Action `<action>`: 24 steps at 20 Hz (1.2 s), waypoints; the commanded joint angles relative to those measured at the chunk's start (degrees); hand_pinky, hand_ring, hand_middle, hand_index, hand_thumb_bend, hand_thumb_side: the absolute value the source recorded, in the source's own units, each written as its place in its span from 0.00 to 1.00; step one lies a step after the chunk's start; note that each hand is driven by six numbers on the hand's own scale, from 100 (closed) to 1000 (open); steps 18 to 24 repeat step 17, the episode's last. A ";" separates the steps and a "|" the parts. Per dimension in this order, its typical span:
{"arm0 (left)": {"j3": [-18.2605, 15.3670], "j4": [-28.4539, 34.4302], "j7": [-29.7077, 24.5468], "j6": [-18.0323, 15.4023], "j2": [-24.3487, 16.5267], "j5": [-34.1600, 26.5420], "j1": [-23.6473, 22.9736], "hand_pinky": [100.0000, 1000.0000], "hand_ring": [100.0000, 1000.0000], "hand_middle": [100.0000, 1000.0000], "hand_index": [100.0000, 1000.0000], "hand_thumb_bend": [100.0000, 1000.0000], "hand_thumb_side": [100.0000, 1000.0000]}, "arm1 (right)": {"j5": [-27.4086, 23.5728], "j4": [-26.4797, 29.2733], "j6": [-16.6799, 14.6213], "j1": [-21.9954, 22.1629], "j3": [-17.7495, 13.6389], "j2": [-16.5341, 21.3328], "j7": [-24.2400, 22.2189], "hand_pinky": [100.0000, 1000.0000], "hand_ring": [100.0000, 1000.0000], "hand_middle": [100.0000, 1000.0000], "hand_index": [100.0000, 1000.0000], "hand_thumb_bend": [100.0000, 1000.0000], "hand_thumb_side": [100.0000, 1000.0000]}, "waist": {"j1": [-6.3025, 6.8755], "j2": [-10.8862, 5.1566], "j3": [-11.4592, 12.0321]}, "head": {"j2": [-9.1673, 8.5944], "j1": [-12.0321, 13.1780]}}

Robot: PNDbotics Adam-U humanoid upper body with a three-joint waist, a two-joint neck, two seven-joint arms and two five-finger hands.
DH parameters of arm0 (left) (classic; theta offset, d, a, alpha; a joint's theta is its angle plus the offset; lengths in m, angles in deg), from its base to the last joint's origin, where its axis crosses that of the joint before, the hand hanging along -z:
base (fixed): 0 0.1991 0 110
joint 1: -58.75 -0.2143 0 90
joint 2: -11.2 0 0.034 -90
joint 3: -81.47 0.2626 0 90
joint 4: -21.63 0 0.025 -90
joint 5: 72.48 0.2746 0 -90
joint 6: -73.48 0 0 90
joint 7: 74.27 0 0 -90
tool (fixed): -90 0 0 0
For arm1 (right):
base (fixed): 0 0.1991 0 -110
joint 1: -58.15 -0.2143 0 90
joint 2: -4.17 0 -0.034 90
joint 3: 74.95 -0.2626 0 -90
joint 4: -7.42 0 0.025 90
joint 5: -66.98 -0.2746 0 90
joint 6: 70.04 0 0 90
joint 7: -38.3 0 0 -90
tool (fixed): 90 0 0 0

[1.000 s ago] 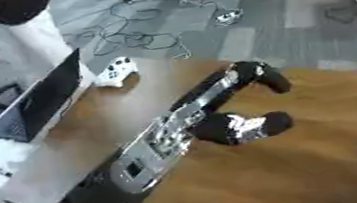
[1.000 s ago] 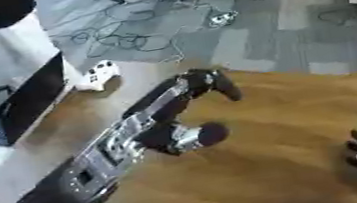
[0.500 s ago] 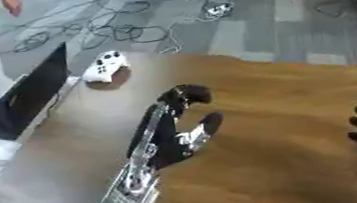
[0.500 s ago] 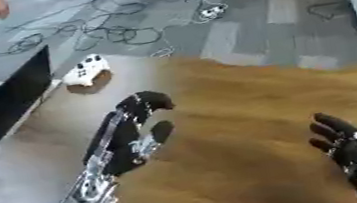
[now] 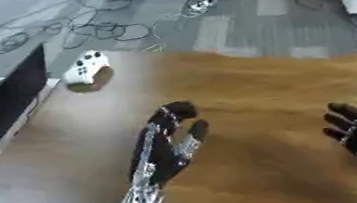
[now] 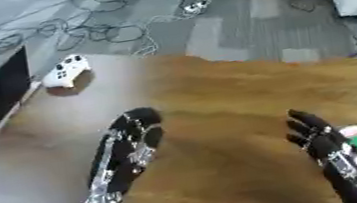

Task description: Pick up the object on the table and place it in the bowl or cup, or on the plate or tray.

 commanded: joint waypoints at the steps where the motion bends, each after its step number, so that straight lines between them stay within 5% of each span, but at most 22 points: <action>1: 0.24 0.29 -0.46 -0.58 0.44 0.14 0.58 0.82 0.63 0.55 0.67 0.48 0.39 | 0.07 0.74 0.33 -0.93 0.36 -0.28 -0.24 0.96 1.00 1.00 1.00 0.00 0.72 | -0.06 -0.32 -0.14 | 0.68 -0.98; 8: -0.33 0.30 -0.19 -0.74 1.28 0.64 0.34 0.81 0.62 0.55 0.67 0.49 0.38 | -0.80 1.35 1.09 -1.59 0.66 -0.57 -0.68 0.96 1.00 1.00 1.00 0.00 0.71 | 0.20 -0.09 -0.71 | 0.67 -1.14; 16: 0.36 0.86 1.01 -0.34 1.64 1.79 0.18 0.84 0.65 0.56 0.68 0.45 0.50 | -1.11 1.67 1.60 -1.92 1.44 -0.68 -1.68 0.96 1.00 1.00 1.00 0.00 0.71 | 0.23 0.27 -0.98 | -2.77 -3.47; 24: 0.40 0.83 1.08 -0.29 1.71 1.89 0.17 0.84 0.65 0.56 0.68 0.45 0.50 | -1.15 1.65 1.63 -1.93 1.48 -0.72 -1.76 0.96 1.00 1.00 1.00 0.00 0.71 | 0.20 0.24 -1.02 | -2.88 -3.68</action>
